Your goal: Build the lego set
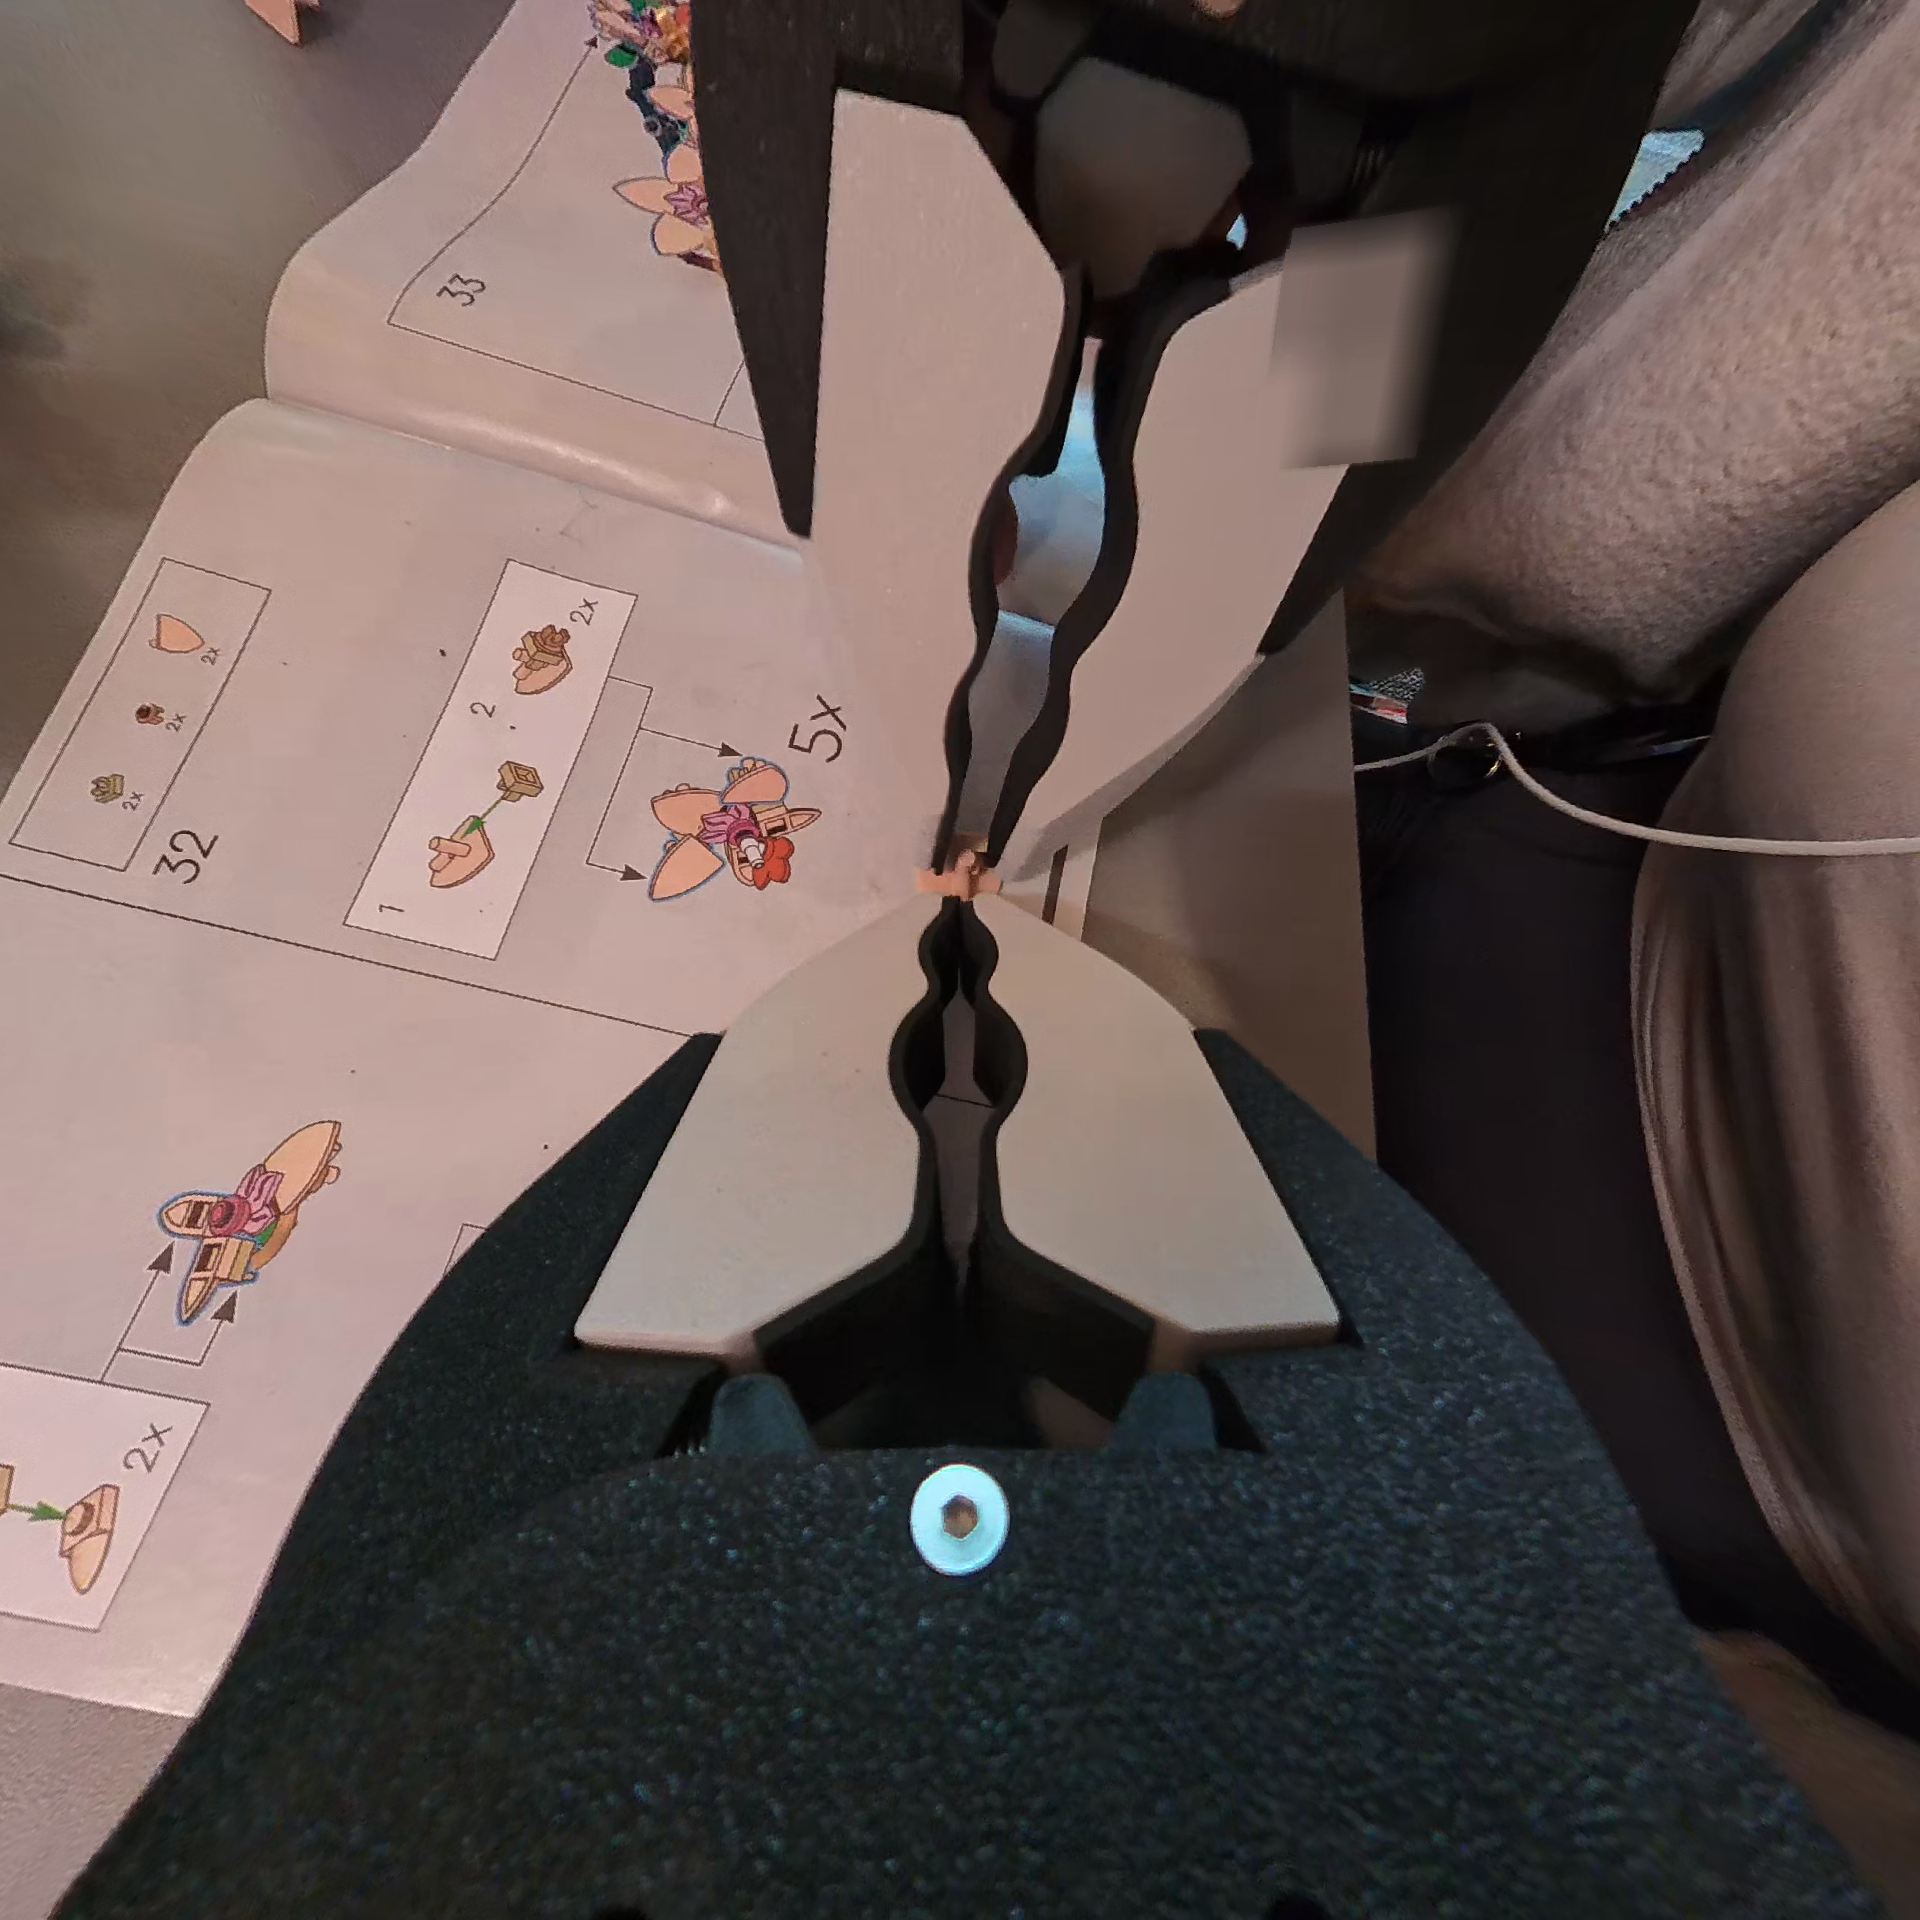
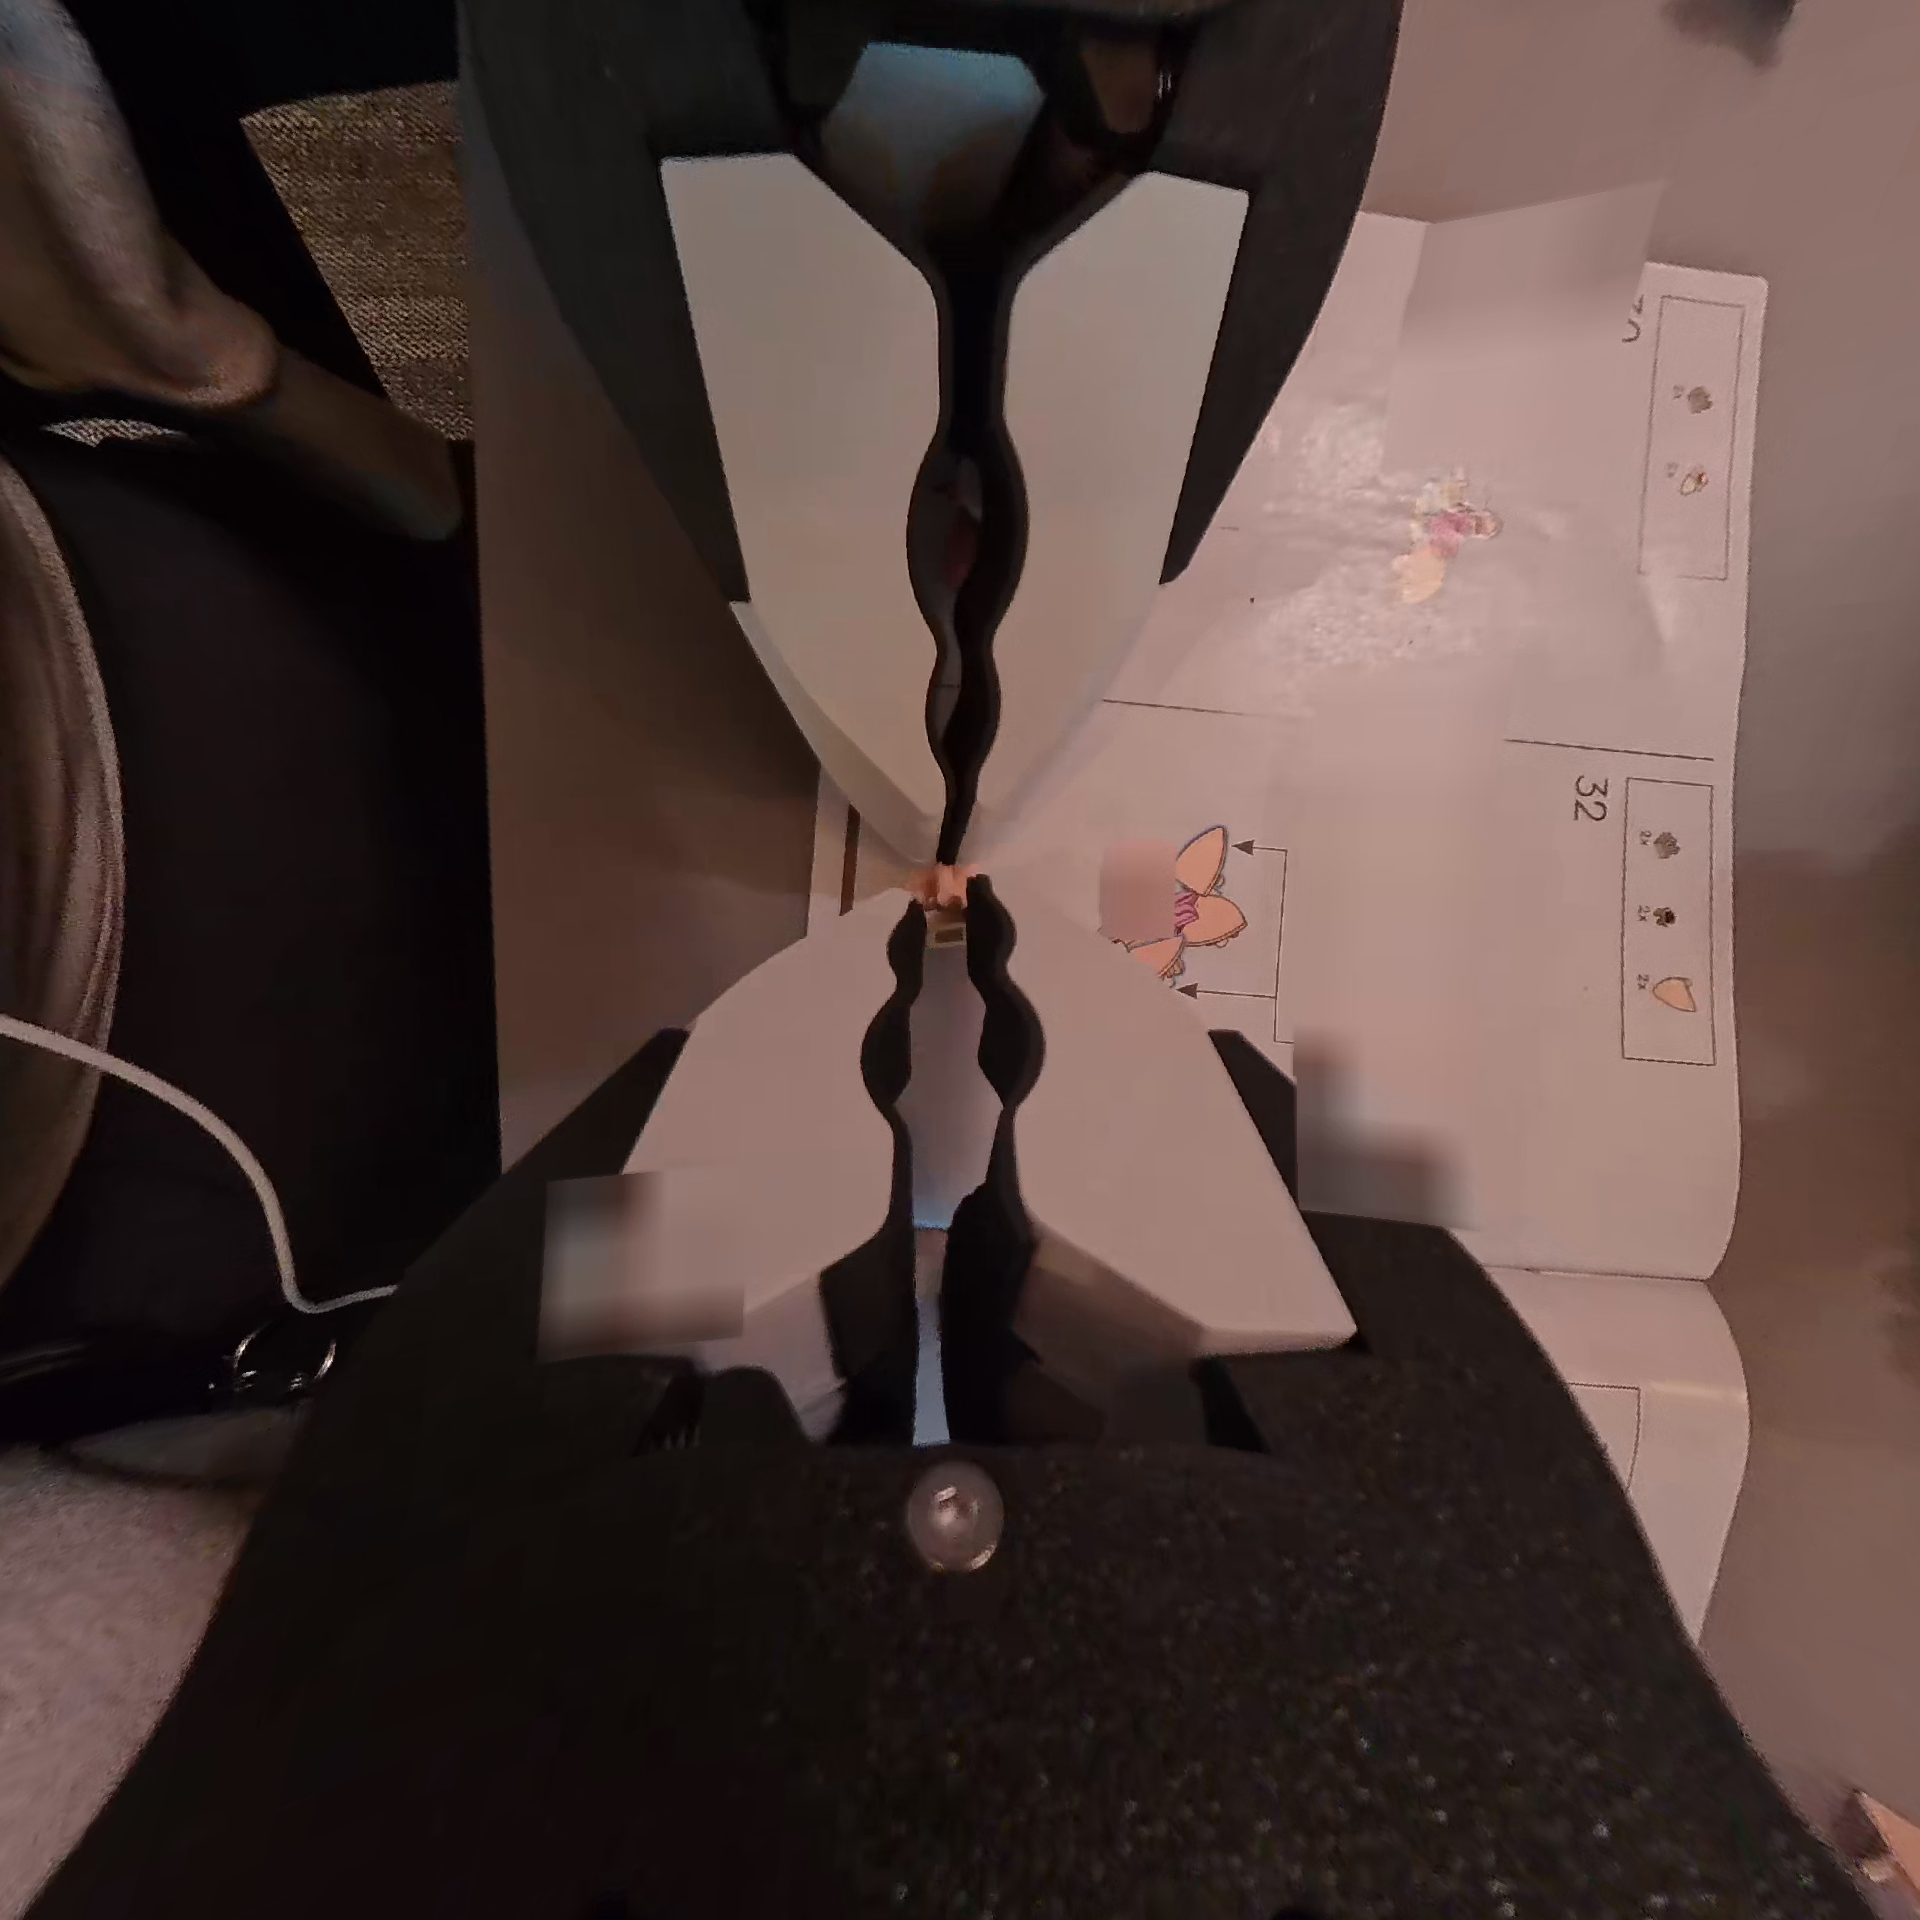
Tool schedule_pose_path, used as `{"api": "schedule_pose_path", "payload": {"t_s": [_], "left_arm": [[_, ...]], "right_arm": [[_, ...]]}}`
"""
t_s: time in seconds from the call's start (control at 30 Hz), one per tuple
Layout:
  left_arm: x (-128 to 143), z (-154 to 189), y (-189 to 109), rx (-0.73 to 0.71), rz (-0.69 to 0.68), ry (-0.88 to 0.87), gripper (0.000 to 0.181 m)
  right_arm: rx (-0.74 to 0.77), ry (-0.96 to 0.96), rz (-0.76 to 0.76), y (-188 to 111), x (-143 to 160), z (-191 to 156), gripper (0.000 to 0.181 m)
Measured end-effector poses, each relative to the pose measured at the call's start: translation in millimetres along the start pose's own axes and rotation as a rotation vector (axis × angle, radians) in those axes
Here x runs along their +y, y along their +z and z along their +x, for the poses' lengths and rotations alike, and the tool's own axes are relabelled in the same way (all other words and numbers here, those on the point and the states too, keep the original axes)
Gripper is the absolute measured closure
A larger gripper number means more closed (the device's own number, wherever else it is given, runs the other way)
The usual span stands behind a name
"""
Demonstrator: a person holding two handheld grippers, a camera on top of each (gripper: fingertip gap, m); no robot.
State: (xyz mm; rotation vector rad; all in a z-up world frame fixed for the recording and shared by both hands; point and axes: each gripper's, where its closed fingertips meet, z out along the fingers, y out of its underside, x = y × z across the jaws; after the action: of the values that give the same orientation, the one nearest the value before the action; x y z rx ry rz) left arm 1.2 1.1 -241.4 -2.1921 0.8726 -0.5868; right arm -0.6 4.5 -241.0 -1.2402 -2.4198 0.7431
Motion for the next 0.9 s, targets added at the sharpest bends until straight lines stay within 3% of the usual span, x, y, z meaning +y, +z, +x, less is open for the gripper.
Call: {"api": "schedule_pose_path", "payload": {"t_s": [0.13, 0.27, 0.9], "left_arm": [[0.0, 0.0, 0.0, 0.0, 0.0, 0.0, 0.181], [-0.1, 0.1, 0.0, 0.0, 0.0, 0.001, 0.181], [0.1, 0.1, -0.1, 0.004, 0.001, -0.008, 0.181]], "right_arm": [[0.004, 0.022, -0.012, -1.2, 4.3, 0.9, 0.167], [-0.002, 0.018, 0.012, -1.2, 4.0, 0.7, 0.174], [-0.049, 0.235, 0.303, -14.8, -3.2, 4.1, 0.175]]}}
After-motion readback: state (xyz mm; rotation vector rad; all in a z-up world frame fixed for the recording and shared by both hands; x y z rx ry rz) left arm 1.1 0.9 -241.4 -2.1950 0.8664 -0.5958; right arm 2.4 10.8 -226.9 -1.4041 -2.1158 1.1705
